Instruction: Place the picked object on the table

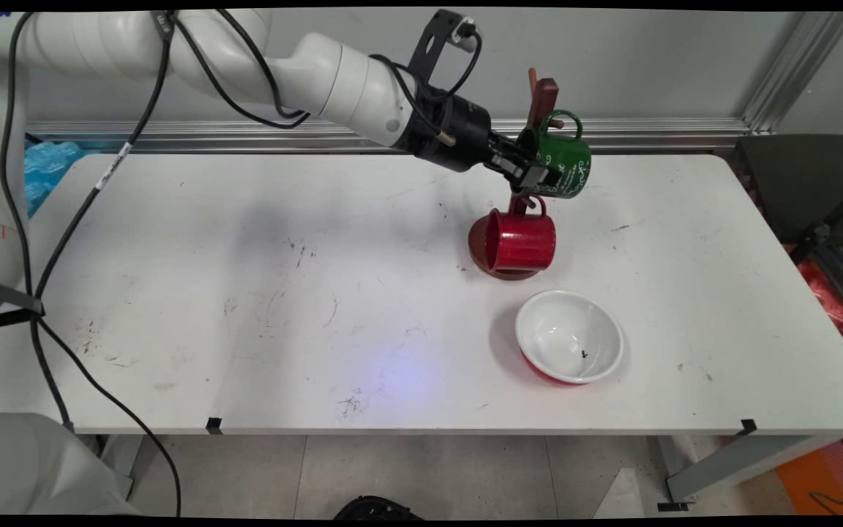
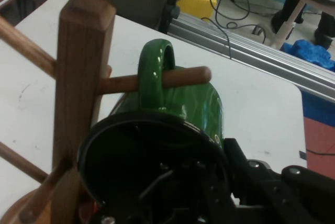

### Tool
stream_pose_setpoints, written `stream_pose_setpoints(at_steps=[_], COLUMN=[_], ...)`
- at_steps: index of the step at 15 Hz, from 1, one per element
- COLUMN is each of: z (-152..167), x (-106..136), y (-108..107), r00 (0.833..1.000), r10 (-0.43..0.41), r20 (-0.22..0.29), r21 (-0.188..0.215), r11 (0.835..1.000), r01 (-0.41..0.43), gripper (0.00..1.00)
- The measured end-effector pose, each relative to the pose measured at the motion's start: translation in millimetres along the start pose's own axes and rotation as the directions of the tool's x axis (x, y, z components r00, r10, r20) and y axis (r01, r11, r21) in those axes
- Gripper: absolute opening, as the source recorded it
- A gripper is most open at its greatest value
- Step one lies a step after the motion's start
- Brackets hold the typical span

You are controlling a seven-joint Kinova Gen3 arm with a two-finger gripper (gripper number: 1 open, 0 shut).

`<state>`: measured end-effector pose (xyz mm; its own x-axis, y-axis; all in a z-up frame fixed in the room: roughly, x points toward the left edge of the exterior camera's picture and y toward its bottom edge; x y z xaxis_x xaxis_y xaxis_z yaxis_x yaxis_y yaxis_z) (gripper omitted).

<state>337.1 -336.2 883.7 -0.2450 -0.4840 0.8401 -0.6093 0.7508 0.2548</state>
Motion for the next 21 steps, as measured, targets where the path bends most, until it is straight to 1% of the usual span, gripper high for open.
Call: stream_pose_setpoints(at_steps=[7, 13, 17, 21], z=[-5, -18, -37, -63], x=[6, 13, 13, 9], y=[13, 27, 26, 16], r00=[1.000, 0.999, 0.997, 0.987], r10=[-0.019, -0.028, 0.004, 0.053], r20=[0.007, 0.035, 0.083, 0.149], r21=[-0.013, -0.024, -0.026, -0.030], r11=[1.000, 0.999, 1.000, 0.998], r01=[0.019, 0.029, -0.002, -0.049], gripper=[0.00, 0.00, 0.00, 0.00])
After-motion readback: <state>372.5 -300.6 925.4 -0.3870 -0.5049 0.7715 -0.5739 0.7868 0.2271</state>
